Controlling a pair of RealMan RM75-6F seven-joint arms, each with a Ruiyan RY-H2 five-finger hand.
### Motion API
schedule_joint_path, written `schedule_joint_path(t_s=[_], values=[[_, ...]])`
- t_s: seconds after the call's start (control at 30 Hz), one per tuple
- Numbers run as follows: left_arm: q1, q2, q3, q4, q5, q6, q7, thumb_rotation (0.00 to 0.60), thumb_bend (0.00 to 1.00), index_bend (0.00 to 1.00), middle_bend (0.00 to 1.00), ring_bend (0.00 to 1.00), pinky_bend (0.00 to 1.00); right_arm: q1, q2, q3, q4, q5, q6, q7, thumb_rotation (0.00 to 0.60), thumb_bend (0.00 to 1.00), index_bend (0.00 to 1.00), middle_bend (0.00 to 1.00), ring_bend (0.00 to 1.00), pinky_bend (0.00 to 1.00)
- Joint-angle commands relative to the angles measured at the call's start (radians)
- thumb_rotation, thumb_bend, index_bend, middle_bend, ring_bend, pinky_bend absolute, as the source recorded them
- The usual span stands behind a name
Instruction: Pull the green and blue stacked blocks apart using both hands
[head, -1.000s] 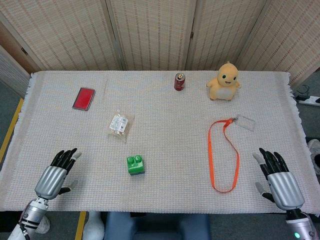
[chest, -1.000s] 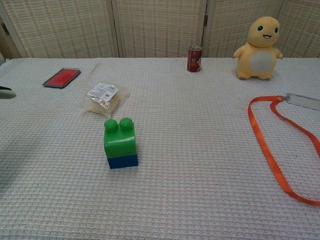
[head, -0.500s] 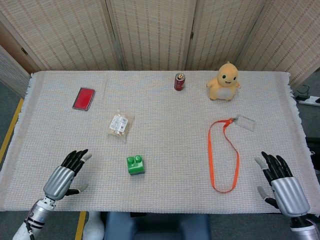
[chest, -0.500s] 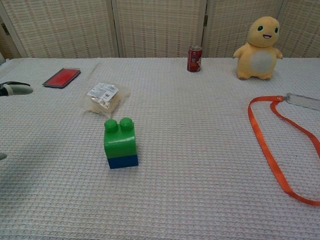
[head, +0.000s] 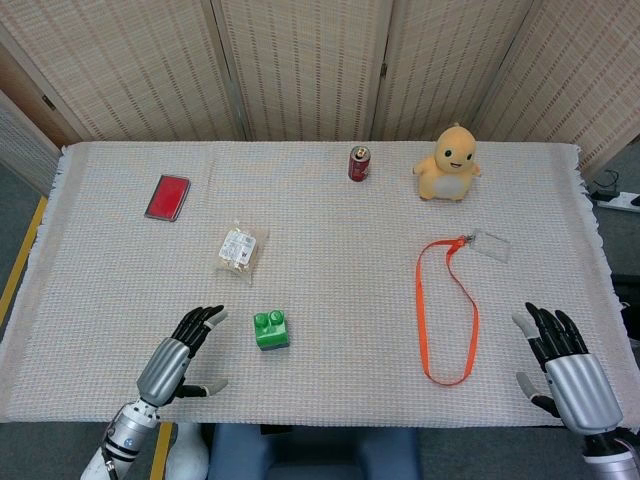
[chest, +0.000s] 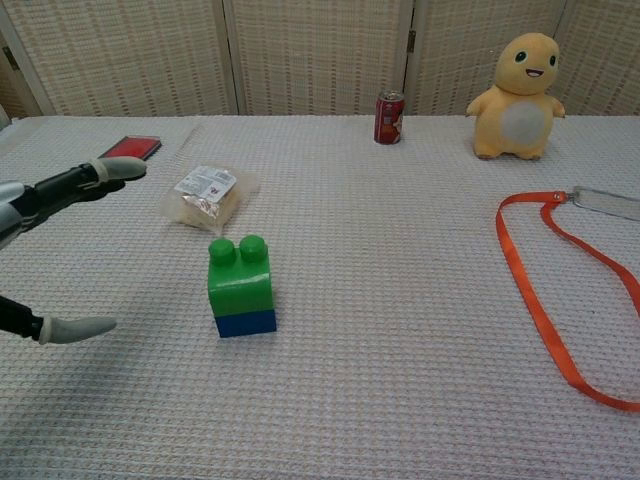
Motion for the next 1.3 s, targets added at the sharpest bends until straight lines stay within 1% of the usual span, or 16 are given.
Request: schedule_joint_path(t_s=[0.03,0.17,0.27,0.33,0.43,0.57,0.77,1.03,1.3], values=[[-0.007,-0.094,-0.042,-0.016,-0.056,-0.028,0.087,0.6,0.21,0.05,0.1,0.0,0.0,-0.004,0.007,0.001,0.003,-0.003,0.01,0.016,0.6,0.39,0.0,0.0,0.0,0.0],[-0.022,-0.171,-0.067,0.024,-0.086,-0.049,0.143,0.6,0.21,0.06,0.12,0.0,0.0,-0.007,0.016,0.006,0.005,0.001,0.023,0.041,0.6,0.39,0.0,0.0,0.0,0.0],[-0.032,-0.219,-0.081,0.059,-0.115,-0.071,0.162,0.6,0.21,0.07,0.13,0.0,0.0,-0.007,0.02,0.01,0.006,0.007,0.023,0.052,0.6,0.39,0.0,0.0,0.0,0.0],[-0.039,-0.246,-0.09,0.083,-0.129,-0.08,0.169,0.6,0.21,0.07,0.16,0.0,0.0,-0.005,0.022,0.011,0.006,0.01,0.019,0.058,0.6,0.39,0.0,0.0,0.0,0.0],[-0.054,-0.291,-0.106,0.141,-0.138,-0.086,0.185,0.6,0.21,0.07,0.18,0.0,0.0,0.0,0.027,0.011,0.008,0.012,0.009,0.069,0.6,0.39,0.0,0.0,0.0,0.0],[-0.071,-0.336,-0.124,0.212,-0.148,-0.091,0.192,0.6,0.22,0.08,0.18,0.0,0.0,0.003,0.032,0.014,0.009,0.018,0.004,0.081,0.6,0.39,0.0,0.0,0.0,0.0],[-0.092,-0.36,-0.138,0.26,-0.178,-0.123,0.189,0.6,0.22,0.08,0.21,0.0,0.0,0.004,0.037,0.019,0.009,0.029,0.001,0.097,0.6,0.39,0.0,0.0,0.0,0.0],[-0.111,-0.367,-0.15,0.257,-0.22,-0.164,0.192,0.6,0.22,0.08,0.29,0.01,0.0,0.01,0.038,0.022,0.004,0.043,-0.016,0.097,0.6,0.39,0.0,0.0,0.0,0.0],[-0.133,-0.375,-0.173,0.252,-0.255,-0.189,0.196,0.6,0.22,0.09,0.31,0.02,0.0,0.017,0.037,0.029,0.004,0.056,-0.029,0.089,0.6,0.39,0.0,0.0,0.0,0.0]])
